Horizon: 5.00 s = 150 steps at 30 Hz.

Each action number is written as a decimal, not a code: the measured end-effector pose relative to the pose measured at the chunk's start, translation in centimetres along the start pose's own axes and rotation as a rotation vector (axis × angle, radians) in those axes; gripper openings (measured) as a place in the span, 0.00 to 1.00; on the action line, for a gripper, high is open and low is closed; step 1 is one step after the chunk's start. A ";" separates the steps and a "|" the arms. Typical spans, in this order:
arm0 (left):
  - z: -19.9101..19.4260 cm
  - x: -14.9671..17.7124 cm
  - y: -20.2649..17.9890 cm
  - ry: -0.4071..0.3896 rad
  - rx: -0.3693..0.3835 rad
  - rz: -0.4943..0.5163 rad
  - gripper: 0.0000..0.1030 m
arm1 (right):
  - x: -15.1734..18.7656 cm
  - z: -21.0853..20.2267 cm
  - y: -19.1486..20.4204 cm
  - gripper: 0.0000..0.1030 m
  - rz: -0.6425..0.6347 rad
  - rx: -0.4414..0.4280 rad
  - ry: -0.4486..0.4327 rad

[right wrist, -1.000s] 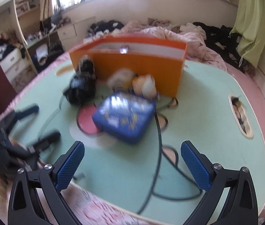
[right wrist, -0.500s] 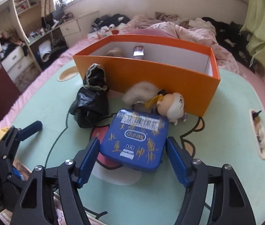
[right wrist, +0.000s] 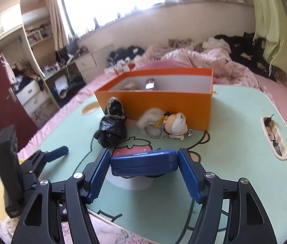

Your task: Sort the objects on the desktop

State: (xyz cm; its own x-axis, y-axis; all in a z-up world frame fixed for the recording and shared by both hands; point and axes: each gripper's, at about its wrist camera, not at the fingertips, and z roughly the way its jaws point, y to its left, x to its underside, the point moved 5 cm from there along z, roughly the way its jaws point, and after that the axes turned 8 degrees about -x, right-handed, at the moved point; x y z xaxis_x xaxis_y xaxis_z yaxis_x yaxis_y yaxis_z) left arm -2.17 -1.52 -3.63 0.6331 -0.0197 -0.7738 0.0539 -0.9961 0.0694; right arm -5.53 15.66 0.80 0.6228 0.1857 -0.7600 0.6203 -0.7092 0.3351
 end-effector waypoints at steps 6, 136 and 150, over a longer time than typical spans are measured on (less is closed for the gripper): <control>0.0 -0.4 0.2 0.000 0.002 -0.017 1.00 | 0.0 -1.2 1.0 0.65 -0.036 0.005 -0.043; 2.2 -1.8 -1.6 0.143 -0.092 -0.053 1.00 | -4.1 2.9 -4.8 0.54 0.194 0.123 0.068; 2.1 -1.7 -1.6 0.142 -0.091 -0.053 1.00 | -3.8 5.7 -4.9 0.33 0.264 0.062 0.142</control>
State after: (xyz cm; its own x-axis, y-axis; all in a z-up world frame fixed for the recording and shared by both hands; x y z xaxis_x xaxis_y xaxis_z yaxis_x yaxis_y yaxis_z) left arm -4.99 -0.09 -3.72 0.7298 0.0514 -0.6818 0.1557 -0.9835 0.0925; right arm -13.66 14.54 -1.09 0.8216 0.0800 -0.5644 0.4011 -0.7847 0.4726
